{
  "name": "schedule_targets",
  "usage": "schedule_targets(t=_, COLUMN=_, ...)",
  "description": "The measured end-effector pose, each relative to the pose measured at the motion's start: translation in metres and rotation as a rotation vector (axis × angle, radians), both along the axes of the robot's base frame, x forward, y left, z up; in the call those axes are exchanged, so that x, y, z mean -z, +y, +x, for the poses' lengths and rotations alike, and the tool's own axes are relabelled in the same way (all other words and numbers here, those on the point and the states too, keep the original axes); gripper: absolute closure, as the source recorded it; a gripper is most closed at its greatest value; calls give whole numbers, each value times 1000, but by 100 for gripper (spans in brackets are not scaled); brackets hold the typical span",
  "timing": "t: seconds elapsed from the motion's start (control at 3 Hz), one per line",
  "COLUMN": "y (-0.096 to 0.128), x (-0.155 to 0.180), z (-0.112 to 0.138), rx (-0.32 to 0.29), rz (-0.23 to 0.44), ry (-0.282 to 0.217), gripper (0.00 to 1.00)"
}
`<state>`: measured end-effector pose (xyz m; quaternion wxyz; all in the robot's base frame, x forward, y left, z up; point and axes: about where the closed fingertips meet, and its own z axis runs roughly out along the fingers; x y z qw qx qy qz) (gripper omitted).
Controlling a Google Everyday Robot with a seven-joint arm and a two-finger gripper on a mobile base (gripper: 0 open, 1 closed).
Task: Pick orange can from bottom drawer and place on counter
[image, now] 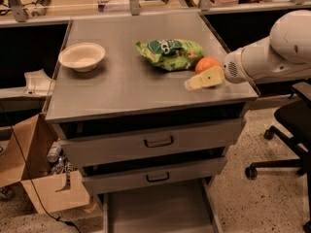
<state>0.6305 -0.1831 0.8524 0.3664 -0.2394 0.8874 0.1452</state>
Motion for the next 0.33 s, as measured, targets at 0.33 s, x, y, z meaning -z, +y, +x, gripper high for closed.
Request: schedule_targets(t=0.33, y=0, x=0, z=0, rx=0, rz=0, ry=0, gripper=0)
